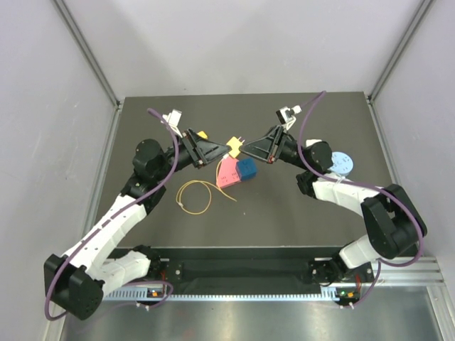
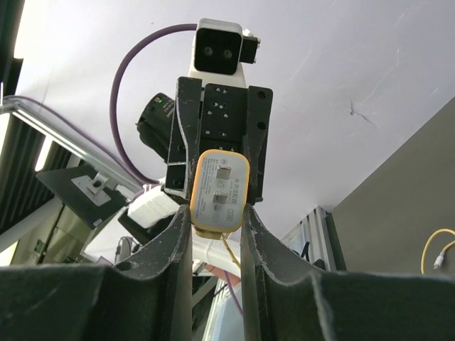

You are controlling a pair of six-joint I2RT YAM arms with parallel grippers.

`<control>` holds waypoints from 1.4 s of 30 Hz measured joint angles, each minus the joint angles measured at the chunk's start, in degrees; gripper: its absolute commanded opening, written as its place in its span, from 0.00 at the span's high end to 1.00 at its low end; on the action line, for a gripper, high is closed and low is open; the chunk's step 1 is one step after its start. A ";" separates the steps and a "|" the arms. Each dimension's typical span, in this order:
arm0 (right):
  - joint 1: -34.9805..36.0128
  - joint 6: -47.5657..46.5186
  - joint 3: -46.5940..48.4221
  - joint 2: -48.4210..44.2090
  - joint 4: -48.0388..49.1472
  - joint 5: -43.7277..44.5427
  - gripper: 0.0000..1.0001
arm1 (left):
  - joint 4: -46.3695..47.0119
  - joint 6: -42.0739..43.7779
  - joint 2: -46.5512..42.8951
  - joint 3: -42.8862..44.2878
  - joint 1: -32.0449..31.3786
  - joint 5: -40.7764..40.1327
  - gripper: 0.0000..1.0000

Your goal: Insert the plug

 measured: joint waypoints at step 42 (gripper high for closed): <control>-13.57 -36.63 -7.61 -22.56 -52.57 -4.74 0.00 | -76.43 75.36 39.01 49.70 -3.76 -30.93 1.00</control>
